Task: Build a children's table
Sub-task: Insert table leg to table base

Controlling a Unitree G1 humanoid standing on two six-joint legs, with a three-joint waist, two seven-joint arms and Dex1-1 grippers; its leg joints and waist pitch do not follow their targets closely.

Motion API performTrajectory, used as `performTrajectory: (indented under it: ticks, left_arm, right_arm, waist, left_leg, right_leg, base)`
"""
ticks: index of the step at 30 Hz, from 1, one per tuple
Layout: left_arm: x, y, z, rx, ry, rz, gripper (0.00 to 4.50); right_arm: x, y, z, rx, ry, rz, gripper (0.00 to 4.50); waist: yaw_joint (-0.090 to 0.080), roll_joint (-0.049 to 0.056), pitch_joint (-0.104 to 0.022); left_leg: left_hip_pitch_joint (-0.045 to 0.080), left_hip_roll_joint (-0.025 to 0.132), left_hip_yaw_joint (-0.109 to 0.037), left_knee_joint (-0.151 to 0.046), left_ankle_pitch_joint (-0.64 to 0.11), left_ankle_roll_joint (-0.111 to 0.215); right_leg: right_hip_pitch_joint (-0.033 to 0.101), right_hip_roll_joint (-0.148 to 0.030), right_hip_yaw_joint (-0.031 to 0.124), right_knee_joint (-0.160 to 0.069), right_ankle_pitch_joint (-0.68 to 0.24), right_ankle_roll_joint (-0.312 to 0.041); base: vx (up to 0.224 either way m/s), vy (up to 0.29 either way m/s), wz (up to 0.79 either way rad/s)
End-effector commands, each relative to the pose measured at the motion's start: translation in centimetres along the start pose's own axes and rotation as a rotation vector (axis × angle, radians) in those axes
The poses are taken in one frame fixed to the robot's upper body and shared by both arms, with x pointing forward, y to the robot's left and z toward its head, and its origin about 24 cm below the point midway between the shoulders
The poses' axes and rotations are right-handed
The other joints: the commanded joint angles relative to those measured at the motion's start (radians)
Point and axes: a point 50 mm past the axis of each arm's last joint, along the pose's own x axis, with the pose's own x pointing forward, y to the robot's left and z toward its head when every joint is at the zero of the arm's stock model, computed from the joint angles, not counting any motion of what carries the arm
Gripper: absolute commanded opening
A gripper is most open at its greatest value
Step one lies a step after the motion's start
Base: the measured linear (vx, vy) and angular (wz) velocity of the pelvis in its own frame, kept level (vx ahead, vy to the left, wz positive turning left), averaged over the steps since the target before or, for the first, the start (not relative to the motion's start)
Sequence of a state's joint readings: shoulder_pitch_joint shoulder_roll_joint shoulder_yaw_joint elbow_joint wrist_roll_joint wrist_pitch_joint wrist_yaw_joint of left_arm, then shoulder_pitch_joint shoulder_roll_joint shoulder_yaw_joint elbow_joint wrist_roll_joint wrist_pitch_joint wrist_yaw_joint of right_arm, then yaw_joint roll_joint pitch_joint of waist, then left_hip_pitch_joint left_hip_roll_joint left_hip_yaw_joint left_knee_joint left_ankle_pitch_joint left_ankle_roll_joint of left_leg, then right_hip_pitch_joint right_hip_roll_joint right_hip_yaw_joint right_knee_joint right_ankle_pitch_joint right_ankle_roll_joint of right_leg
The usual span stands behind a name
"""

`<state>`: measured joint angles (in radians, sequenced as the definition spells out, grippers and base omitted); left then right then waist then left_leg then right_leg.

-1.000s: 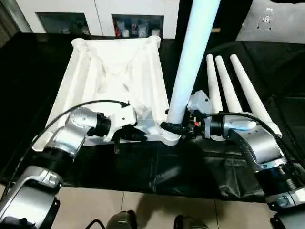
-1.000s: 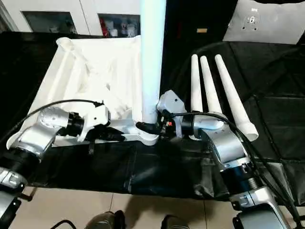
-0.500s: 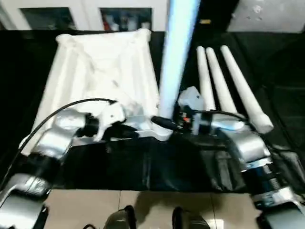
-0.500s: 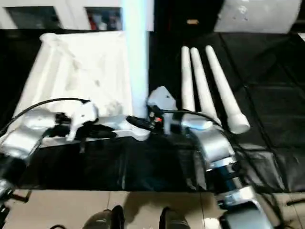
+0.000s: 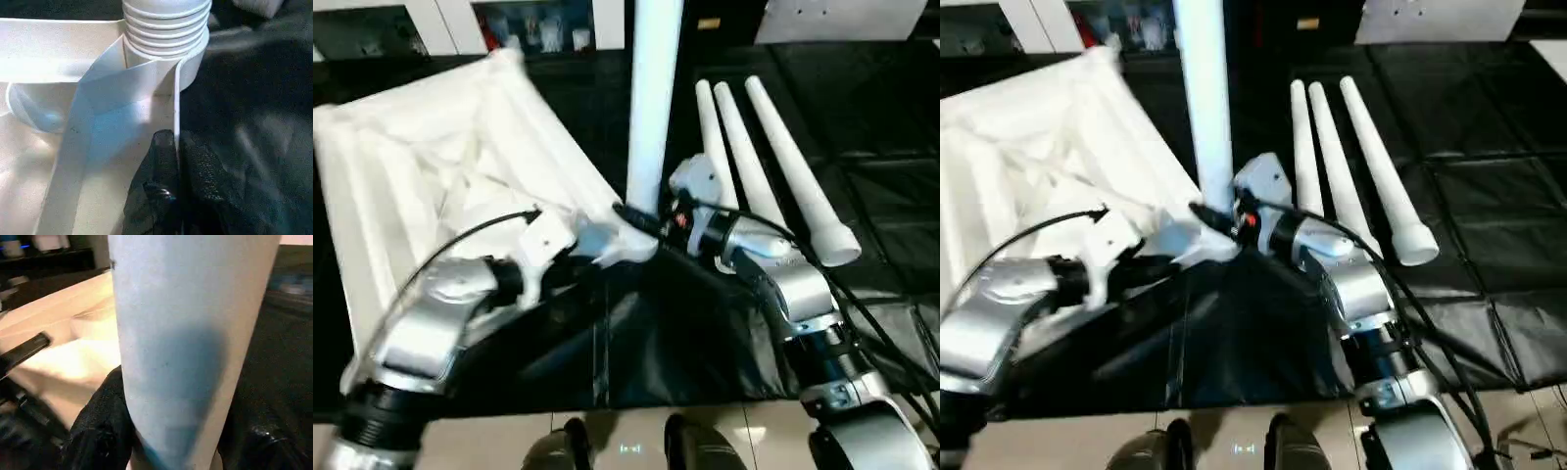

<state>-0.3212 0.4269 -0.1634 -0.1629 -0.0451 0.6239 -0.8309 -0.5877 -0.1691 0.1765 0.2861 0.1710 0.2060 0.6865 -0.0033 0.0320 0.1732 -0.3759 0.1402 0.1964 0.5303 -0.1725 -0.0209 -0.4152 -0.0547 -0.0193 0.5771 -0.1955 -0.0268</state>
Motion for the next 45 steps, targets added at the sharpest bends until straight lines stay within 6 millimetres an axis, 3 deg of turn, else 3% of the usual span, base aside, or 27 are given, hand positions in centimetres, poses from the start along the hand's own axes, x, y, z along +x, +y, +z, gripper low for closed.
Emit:
performTrajectory:
  ticks: [1, 4, 6, 13, 18, 19, 22, 24, 28, 29, 32, 33, 37, 38, 45]
  left_arm:
    - [0.8, -2.4, 2.2, 0.049, -0.089, -0.117, 0.0]
    - [0.8, -3.1, 2.5, 0.045, -0.081, -0.118, 0.0]
    - [0.9, -3.4, 2.5, 0.036, -0.074, -0.115, 0.0]
    - [1.0, -3.4, 1.8, 0.014, -0.043, -0.101, 0.0]
    - [0.8, -1.9, 0.8, 0.026, 0.02, 0.02, 0.0]
    - [0.7, -1.4, 1.0, 0.02, 0.005, 0.032, 0.0]
    - [0.5, -0.9, 1.2, 0.02, -0.012, 0.017, 0.0]
    - [0.5, -0.8, 1.3, 0.022, -0.013, 0.013, 0.0]
    - [0.6, -0.6, 1.1, 0.027, 0.005, -0.007, 0.0]
    - [0.6, -0.6, 1.1, 0.029, 0.01, -0.012, 0.0]
    - [0.6, -0.5, 0.8, 0.032, 0.023, -0.017, 0.0]
    - [0.6, -0.5, 0.8, 0.033, 0.025, -0.017, 0.0]
    - [0.6, -0.2, 0.6, 0.05, 0.038, -0.012, 0.0]
    - [0.5, 0.0, 0.5, 0.059, 0.045, -0.009, 0.0]
    - [0.1, 1.0, 0.1, 0.079, 0.069, 0.004, 0.0]
  right_arm:
    - [-0.7, 0.9, -5.6, 0.123, 0.232, -0.034, 1.9]
    - [-0.7, 1.4, -5.8, 0.125, 0.234, -0.017, 1.9]
    - [-0.6, 1.6, -5.9, 0.13, 0.231, -0.014, 1.9]
    - [-0.4, 2.1, -6.5, 0.143, 0.253, 0.019, 1.9]
    - [-0.1, 1.9, -6.3, 0.148, 0.245, 0.007, 1.9]
    - [0.0, 1.7, -6.3, 0.155, 0.236, -0.008, 1.9]
    - [0.0, 1.5, -6.2, 0.157, 0.235, -0.017, 1.9]
    - [0.0, 1.4, -6.2, 0.155, 0.236, -0.021, 1.9]
    - [-0.1, 1.4, -6.4, 0.165, 0.237, -0.01, 1.9]
    - [-0.1, 1.4, -6.4, 0.164, 0.237, -0.012, 2.25]
    - [-0.1, 1.3, -6.5, 0.161, 0.237, -0.014, 2.25]
    - [-0.1, 1.3, -6.5, 0.161, 0.237, -0.015, 2.65]
    - [-0.2, 1.2, -6.5, 0.16, 0.236, -0.019, 2.73]
    - [-0.2, 1.1, -6.5, 0.154, 0.233, -0.022, 2.89]
    - [-0.8, 0.8, -6.6, 0.148, 0.234, -0.024, 3.58]
  waist:
    - [0.006, 0.007, -0.062]
    - [0.007, 0.006, -0.067]
    - [0.009, 0.007, -0.069]
    - [0.012, 0.0, -0.077]
    - [0.011, -0.001, -0.076]
    - [0.012, 0.001, -0.073]
    - [0.013, 0.0, -0.071]
    - [0.014, 0.0, -0.076]
    - [0.013, 0.002, -0.081]
    - [0.013, 0.002, -0.08]
    - [0.014, 0.002, -0.081]
    - [0.014, 0.002, -0.081]
    - [0.019, 0.005, -0.084]
    - [0.02, 0.002, -0.086]
    - [0.029, 0.008, -0.088]
  left_leg:
    - [0.005, 0.087, -0.037, -0.041, -0.032, 0.133]
    - [0.009, 0.09, -0.036, -0.037, -0.036, 0.153]
    - [0.01, 0.091, -0.036, -0.037, -0.057, 0.147]
    - [0.011, 0.09, -0.035, -0.03, -0.06, 0.14]
    - [0.009, 0.089, -0.037, -0.028, -0.104, 0.121]
    - [0.013, 0.087, -0.036, -0.029, -0.146, 0.098]
    - [0.016, 0.087, -0.038, -0.032, -0.186, 0.069]
    - [0.018, 0.087, -0.038, -0.031, -0.168, 0.063]
    - [0.014, 0.084, -0.037, -0.026, -0.12, 0.09]
    - [0.013, 0.083, -0.037, -0.025, -0.124, 0.093]
    - [0.015, 0.083, -0.037, -0.025, -0.133, 0.092]
    - [0.014, 0.084, -0.038, -0.025, -0.129, 0.09]
    - [0.018, 0.084, -0.035, -0.021, -0.125, 0.093]
    - [0.015, 0.084, -0.037, -0.022, -0.104, 0.095]
    - [0.018, 0.087, -0.036, -0.021, -0.12, 0.086]
  right_leg:
    - [0.057, -0.093, 0.05, -0.039, 0.08, -0.3]
    - [0.058, -0.092, 0.046, -0.038, 0.091, -0.315]
    - [0.059, -0.091, 0.043, -0.041, 0.039, -0.316]
    - [0.061, -0.092, 0.043, -0.039, 0.004, -0.315]
    - [0.059, -0.093, 0.044, -0.043, -0.067, -0.307]
    - [0.055, -0.093, 0.046, -0.049, -0.141, -0.293]
    - [0.053, -0.094, 0.047, -0.053, -0.209, -0.275]
    - [0.054, -0.091, 0.047, -0.05, -0.183, -0.272]
    - [0.059, -0.09, 0.046, -0.041, -0.078, -0.297]
    - [0.059, -0.091, 0.046, -0.041, -0.08, -0.299]
    - [0.059, -0.091, 0.046, -0.043, -0.099, -0.298]
    - [0.061, -0.092, 0.045, -0.041, -0.098, -0.299]
    - [0.059, -0.093, 0.047, -0.042, -0.083, -0.308]
    - [0.062, -0.089, 0.045, -0.036, -0.054, -0.309]
    - [0.058, -0.092, 0.043, -0.036, -0.061, -0.309]
  base:
    - [0.0, 0.0, 0.0]
    - [0.0, 0.0, 0.0]
    - [0.0, 0.0, 0.0]
    - [0.0, 0.0, 0.0]
    - [0.0, 0.0, 0.0]
    - [0.0, 0.0, 0.0]
    - [0.0, 0.0, 0.0]
    - [0.0, 0.0, 0.0]
    - [0.0, 0.0, 0.0]
    - [0.0, 0.0, 0.0]
    - [0.0, 0.0, 0.0]
    - [0.0, 0.0, 0.0]
    - [0.0, 0.0, 0.0]
    - [0.0, 0.0, 0.0]
    - [0.0, 0.0, 0.0]
